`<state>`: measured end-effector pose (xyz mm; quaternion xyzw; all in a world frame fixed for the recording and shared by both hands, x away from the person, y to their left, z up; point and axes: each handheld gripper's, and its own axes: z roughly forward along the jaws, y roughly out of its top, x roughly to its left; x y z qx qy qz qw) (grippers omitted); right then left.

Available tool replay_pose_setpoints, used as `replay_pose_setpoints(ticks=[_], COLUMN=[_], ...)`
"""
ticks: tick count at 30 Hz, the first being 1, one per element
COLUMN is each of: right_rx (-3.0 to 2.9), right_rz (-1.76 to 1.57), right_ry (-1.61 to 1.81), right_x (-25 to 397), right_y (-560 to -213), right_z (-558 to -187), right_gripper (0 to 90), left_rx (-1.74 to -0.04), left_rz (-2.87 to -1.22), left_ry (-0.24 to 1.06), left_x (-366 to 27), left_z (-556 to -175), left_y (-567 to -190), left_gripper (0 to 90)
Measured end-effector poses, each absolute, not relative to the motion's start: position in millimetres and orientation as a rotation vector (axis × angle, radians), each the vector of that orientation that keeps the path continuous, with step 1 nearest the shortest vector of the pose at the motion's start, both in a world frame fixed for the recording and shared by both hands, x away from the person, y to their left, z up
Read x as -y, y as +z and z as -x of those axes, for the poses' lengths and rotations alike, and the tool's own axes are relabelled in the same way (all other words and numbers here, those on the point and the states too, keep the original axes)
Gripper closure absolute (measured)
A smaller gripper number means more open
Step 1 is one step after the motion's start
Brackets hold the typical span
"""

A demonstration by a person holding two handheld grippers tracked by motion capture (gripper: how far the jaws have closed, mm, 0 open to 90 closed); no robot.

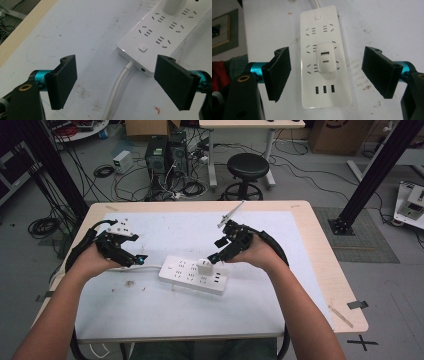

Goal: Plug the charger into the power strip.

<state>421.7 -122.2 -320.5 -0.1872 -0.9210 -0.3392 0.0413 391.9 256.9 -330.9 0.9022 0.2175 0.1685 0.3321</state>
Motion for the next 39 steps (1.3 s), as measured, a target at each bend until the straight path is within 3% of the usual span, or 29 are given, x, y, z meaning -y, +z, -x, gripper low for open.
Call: replay_pose_setpoints(ticks=[6,21,39], right_rx=[2.784,2.725,2.744], right_rz=[0.636,0.766,0.784], right_ry=[-1.18,-1.413,-1.374], right_x=[149,207,214], right_y=[-312,-308,-304], right_z=[-414,-411,-415], right_gripper=[19.3,19.3,19.3], left_rx=[-0.537,-0.516,-0.533], left_rz=[-2.337,-2.296,-2.276], left_ry=[0.45,0.459,0.459], left_x=[-253,-250,-250], left_z=[-391,-391,-395], left_y=[-322,-318,-316], left_gripper=[18.5,17.9,17.9])
